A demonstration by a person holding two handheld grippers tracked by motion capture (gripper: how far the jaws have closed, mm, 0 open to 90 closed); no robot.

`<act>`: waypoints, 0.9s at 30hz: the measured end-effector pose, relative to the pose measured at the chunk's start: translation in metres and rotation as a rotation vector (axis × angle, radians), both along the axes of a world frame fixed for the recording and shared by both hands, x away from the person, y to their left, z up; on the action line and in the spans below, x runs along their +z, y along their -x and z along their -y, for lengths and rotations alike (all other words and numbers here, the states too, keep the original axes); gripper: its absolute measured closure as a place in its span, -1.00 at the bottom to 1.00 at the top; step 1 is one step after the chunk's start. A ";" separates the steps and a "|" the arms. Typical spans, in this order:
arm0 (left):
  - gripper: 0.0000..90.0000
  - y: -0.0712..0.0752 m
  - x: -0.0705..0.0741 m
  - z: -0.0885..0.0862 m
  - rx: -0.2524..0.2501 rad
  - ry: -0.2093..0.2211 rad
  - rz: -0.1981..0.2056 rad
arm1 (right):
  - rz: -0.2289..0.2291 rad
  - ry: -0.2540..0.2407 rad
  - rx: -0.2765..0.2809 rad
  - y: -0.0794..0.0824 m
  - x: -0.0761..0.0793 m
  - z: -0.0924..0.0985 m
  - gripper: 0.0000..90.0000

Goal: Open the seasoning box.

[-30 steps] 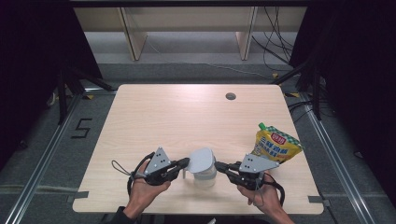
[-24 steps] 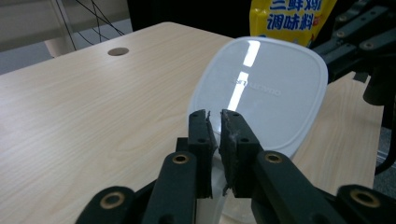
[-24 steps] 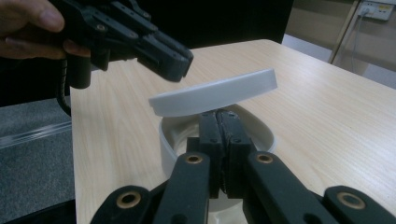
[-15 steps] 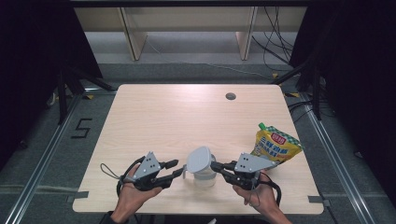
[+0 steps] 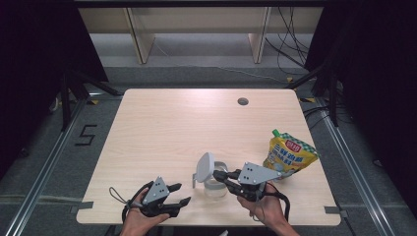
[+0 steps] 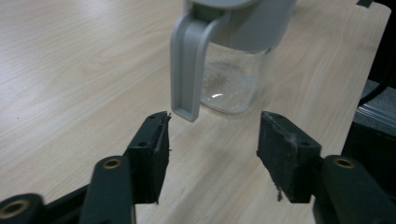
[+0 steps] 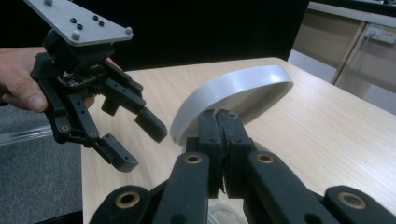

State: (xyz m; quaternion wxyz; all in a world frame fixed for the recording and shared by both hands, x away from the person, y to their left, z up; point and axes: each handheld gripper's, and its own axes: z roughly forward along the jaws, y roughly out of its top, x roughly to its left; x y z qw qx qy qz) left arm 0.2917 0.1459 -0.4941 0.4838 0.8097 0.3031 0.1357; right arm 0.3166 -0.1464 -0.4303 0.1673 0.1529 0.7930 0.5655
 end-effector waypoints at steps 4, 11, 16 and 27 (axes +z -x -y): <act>-0.22 0.000 -0.004 0.000 -0.002 -0.011 -0.005 | 0.009 0.014 -0.005 0.001 0.002 -0.004 0.97; -0.30 -0.001 -0.010 0.005 0.004 -0.026 -0.026 | 0.016 0.016 0.008 0.003 0.002 -0.012 0.95; -0.32 -0.001 -0.007 0.003 0.025 0.011 -0.021 | 0.008 -0.001 0.000 0.003 0.003 -0.009 0.90; -0.37 0.001 -0.006 0.004 0.025 0.001 -0.023 | -0.041 -0.056 -0.097 0.001 -0.001 0.037 0.50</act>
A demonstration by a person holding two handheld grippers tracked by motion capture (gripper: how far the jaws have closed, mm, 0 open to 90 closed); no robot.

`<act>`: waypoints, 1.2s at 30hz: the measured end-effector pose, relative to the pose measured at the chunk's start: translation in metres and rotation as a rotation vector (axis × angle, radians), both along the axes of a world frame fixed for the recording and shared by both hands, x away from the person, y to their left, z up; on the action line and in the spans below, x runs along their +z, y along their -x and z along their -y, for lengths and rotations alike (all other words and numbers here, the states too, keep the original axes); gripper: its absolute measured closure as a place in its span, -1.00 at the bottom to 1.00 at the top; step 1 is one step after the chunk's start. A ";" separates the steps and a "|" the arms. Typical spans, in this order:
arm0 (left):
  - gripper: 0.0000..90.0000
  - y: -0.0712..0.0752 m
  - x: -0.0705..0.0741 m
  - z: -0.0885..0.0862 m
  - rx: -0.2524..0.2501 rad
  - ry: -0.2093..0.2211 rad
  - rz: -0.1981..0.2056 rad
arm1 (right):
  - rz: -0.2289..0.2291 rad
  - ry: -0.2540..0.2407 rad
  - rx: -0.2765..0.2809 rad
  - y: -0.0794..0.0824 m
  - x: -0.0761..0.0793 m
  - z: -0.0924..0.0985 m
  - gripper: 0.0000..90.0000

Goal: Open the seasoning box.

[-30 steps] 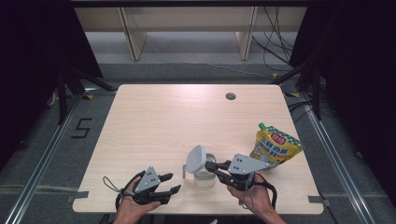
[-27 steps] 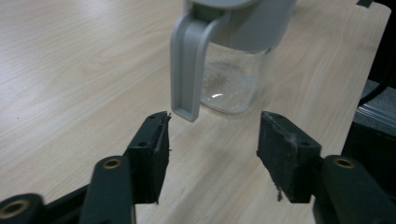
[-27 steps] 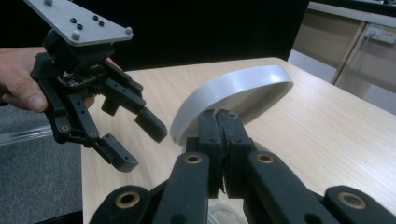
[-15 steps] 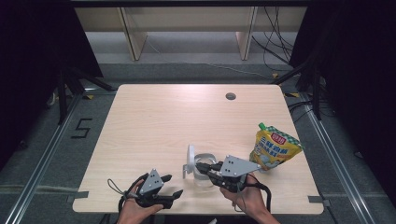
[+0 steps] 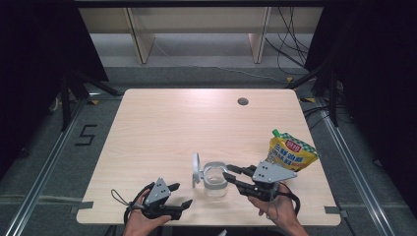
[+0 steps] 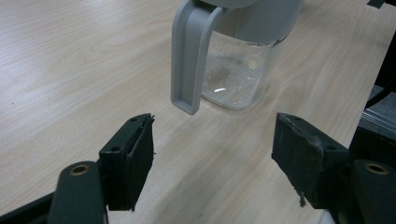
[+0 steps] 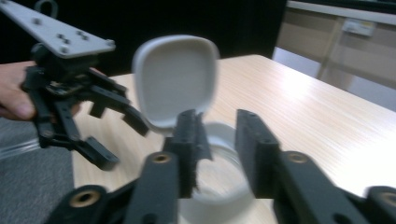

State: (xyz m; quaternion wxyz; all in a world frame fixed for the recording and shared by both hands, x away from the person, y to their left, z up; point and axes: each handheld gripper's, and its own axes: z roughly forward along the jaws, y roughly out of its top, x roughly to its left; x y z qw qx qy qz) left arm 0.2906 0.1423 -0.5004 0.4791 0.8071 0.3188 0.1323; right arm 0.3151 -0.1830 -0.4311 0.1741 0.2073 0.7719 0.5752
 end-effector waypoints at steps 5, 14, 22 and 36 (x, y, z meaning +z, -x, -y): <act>-0.39 0.003 -0.001 0.001 0.009 -0.011 -0.006 | -0.017 0.005 -0.052 0.001 -0.005 0.026 0.21; -0.43 0.008 -0.002 0.005 0.012 -0.023 -0.005 | -0.098 -0.029 -0.171 0.011 -0.013 0.070 0.01; -0.46 0.012 -0.003 0.010 0.001 0.001 -0.009 | -0.104 -0.060 -0.272 0.019 -0.015 0.108 0.01; -0.52 0.011 -0.003 0.008 -0.022 -0.026 0.000 | -0.115 -0.056 -0.364 0.037 -0.026 0.145 -0.06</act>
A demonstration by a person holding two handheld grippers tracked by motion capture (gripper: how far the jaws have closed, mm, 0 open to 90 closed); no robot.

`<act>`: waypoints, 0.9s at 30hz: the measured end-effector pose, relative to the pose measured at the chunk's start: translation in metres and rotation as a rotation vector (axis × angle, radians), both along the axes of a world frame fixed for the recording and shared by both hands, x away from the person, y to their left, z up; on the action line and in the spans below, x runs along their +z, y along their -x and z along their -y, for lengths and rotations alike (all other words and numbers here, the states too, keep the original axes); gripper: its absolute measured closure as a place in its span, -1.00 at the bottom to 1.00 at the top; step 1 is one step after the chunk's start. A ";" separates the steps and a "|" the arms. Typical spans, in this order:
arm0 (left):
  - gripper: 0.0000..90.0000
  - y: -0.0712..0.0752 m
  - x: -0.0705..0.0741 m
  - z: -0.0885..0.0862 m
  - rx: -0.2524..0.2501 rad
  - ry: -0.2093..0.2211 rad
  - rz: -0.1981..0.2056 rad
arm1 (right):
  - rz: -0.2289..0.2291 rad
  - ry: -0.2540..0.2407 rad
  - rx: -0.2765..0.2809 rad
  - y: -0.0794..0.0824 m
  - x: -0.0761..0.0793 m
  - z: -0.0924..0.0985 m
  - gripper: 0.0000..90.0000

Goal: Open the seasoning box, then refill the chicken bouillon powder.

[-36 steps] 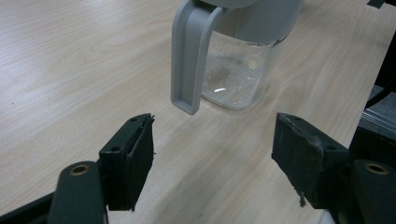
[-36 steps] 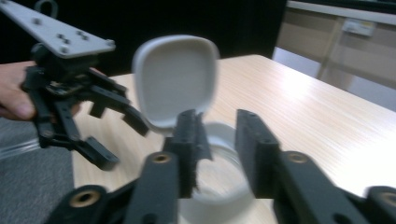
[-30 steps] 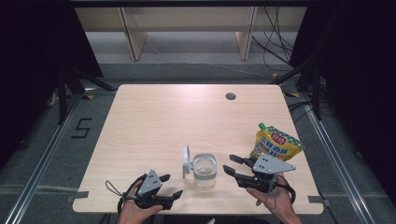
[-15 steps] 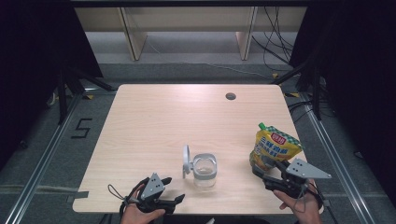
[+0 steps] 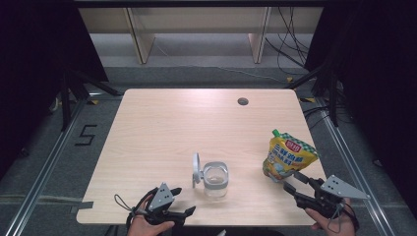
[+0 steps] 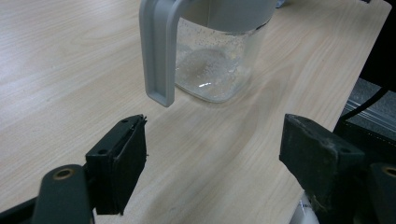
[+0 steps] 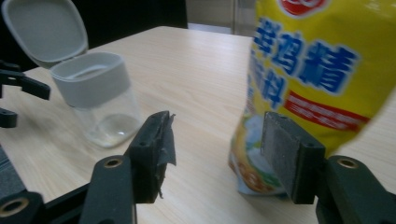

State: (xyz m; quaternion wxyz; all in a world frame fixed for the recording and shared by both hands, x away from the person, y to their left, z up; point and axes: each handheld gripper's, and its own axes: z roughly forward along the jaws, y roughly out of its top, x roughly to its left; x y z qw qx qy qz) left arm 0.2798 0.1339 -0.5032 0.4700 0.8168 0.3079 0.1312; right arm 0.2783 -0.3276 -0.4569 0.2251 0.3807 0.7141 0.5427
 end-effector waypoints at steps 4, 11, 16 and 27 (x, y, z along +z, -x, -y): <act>-0.53 0.000 -0.001 0.001 0.009 0.004 0.003 | -0.030 0.006 -0.049 0.000 -0.006 0.011 -0.11; -0.55 0.000 -0.002 0.002 0.018 -0.012 -0.010 | -0.018 0.032 -0.075 -0.009 -0.014 0.022 -0.20; -0.55 0.000 -0.003 0.003 0.024 0.016 -0.013 | -0.023 0.035 -0.096 -0.010 -0.017 0.024 -0.24; -0.55 0.001 -0.003 0.004 0.024 0.022 -0.013 | -0.018 0.047 -0.100 -0.025 -0.025 0.034 -0.39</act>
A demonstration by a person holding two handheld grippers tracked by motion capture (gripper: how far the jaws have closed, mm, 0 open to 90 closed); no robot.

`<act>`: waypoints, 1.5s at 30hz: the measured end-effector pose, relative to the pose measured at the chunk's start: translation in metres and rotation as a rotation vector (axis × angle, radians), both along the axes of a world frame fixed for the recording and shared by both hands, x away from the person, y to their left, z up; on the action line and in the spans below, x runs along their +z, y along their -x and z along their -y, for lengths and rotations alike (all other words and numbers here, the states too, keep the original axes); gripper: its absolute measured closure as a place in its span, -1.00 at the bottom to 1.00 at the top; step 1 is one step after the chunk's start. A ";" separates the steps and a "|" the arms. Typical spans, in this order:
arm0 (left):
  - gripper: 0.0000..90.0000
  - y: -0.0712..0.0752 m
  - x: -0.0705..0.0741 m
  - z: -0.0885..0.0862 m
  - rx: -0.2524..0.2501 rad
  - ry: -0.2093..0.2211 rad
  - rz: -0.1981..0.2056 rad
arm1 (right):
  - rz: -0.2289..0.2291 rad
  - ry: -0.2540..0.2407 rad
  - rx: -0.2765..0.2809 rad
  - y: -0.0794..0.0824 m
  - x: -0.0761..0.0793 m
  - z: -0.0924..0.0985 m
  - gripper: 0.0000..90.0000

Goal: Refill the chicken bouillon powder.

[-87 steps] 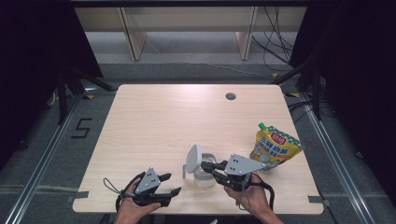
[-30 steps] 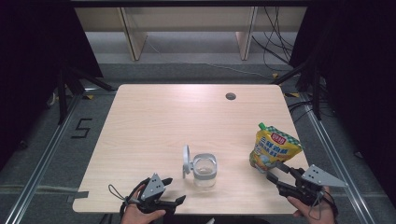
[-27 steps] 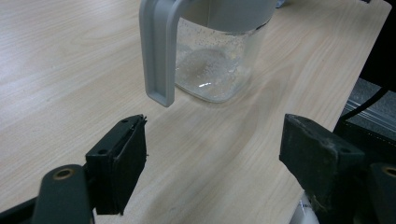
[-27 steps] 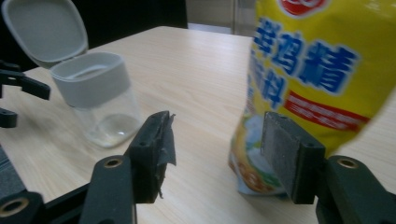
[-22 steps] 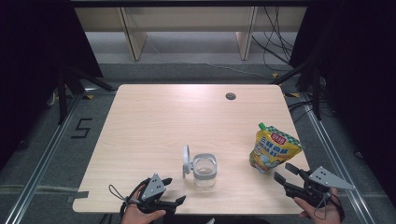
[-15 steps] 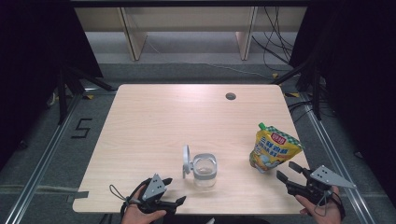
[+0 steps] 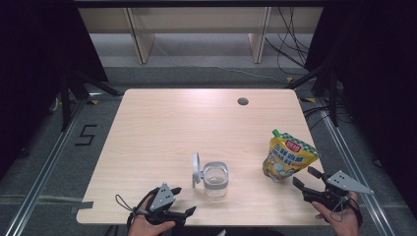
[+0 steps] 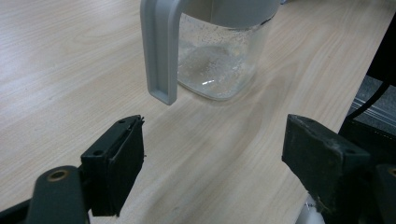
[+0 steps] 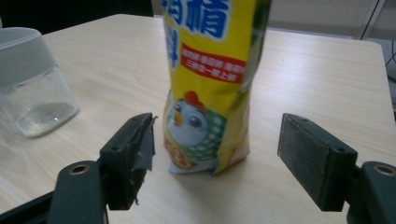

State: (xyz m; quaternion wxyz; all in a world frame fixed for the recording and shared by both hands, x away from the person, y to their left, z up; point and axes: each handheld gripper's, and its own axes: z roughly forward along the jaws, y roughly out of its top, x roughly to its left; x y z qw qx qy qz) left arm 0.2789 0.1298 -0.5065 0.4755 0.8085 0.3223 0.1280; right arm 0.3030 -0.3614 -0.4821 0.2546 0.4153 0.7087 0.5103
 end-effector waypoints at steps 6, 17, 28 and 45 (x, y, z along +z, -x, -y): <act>-0.55 0.000 0.000 0.001 -0.005 -0.011 0.006 | -0.026 -0.012 0.044 -0.010 -0.008 0.001 -0.50; -0.55 0.000 -0.002 0.001 -0.002 -0.015 -0.010 | 0.020 0.002 0.083 -0.028 -0.016 -0.001 -0.63; -0.55 0.000 -0.004 0.003 -0.004 -0.003 -0.010 | 0.027 0.008 0.097 -0.039 -0.022 -0.017 -0.65; -0.54 -0.001 -0.005 0.004 -0.015 -0.035 -0.016 | 0.065 -0.001 0.102 -0.051 -0.027 -0.024 -0.63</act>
